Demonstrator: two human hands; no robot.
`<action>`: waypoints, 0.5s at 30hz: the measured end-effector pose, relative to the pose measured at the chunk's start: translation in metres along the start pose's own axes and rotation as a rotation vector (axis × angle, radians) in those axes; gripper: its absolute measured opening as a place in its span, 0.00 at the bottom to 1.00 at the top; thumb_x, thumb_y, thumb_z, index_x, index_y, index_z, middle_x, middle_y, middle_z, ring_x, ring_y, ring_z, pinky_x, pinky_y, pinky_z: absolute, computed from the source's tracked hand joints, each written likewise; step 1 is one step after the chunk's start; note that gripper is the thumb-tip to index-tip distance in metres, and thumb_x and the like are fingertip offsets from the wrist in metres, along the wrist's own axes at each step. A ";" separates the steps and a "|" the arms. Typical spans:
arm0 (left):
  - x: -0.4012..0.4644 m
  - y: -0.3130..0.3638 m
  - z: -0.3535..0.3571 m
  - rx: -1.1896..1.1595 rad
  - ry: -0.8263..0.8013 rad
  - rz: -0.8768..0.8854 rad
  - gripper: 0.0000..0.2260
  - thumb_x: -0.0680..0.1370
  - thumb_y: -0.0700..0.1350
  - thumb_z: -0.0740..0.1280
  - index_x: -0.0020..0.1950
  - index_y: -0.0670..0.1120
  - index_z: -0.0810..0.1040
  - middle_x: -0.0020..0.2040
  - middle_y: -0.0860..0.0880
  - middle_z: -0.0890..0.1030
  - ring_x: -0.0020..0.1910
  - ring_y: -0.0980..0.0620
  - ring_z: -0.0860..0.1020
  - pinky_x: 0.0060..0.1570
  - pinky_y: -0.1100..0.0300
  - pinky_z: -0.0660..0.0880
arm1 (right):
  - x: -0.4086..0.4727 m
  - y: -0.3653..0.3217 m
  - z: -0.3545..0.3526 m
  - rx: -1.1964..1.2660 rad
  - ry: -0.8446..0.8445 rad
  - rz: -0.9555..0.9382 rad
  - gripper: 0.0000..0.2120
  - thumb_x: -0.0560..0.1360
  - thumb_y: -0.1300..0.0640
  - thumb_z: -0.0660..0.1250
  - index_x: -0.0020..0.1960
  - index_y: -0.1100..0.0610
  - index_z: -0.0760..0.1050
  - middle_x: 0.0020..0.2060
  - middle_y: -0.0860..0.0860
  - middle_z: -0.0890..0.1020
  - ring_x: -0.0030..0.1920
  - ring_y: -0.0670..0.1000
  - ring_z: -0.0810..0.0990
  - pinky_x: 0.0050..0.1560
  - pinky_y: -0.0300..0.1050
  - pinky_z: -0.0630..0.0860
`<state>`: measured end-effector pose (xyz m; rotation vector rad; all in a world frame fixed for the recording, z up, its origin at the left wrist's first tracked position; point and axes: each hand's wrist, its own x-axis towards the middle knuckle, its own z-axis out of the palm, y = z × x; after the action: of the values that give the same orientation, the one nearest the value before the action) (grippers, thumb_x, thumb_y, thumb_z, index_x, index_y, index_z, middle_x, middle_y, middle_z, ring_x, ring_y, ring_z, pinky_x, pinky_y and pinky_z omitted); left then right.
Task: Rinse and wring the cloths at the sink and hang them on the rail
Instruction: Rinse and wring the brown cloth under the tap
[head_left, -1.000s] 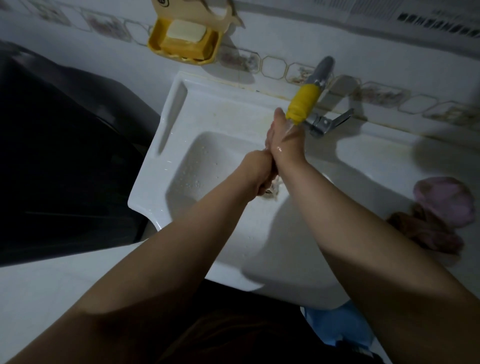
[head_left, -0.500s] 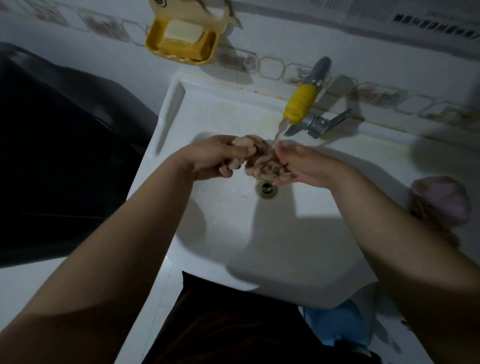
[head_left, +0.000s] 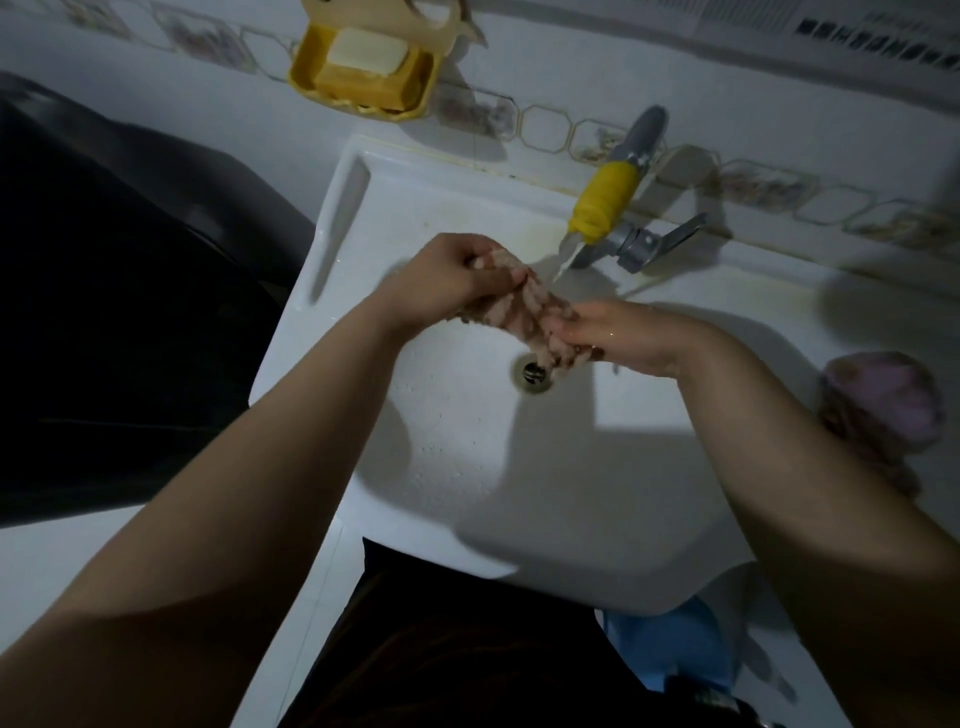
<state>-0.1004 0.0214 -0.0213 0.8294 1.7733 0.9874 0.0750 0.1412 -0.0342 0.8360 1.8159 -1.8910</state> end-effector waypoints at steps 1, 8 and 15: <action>0.000 0.001 0.004 -0.069 -0.025 -0.023 0.06 0.76 0.42 0.70 0.50 0.41 0.80 0.39 0.47 0.81 0.34 0.55 0.78 0.34 0.61 0.76 | 0.001 0.001 0.000 0.041 0.014 -0.043 0.12 0.80 0.63 0.59 0.61 0.52 0.71 0.48 0.44 0.81 0.44 0.36 0.81 0.47 0.33 0.76; 0.009 0.010 0.013 0.045 -0.053 -0.053 0.10 0.76 0.47 0.70 0.52 0.42 0.78 0.42 0.47 0.82 0.39 0.52 0.80 0.47 0.51 0.79 | 0.020 0.005 0.026 -0.018 0.221 -0.163 0.05 0.74 0.59 0.71 0.48 0.52 0.77 0.42 0.48 0.83 0.44 0.43 0.82 0.49 0.39 0.77; 0.012 0.003 -0.019 0.136 -0.485 -0.207 0.20 0.73 0.43 0.73 0.62 0.47 0.73 0.53 0.42 0.82 0.47 0.43 0.83 0.42 0.52 0.81 | 0.030 0.011 0.006 0.248 0.492 -0.090 0.06 0.68 0.54 0.64 0.42 0.53 0.78 0.38 0.52 0.84 0.43 0.55 0.82 0.48 0.51 0.77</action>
<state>-0.1216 0.0281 -0.0184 0.8630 1.4758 0.4810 0.0586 0.1379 -0.0623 1.4331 1.9317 -2.1359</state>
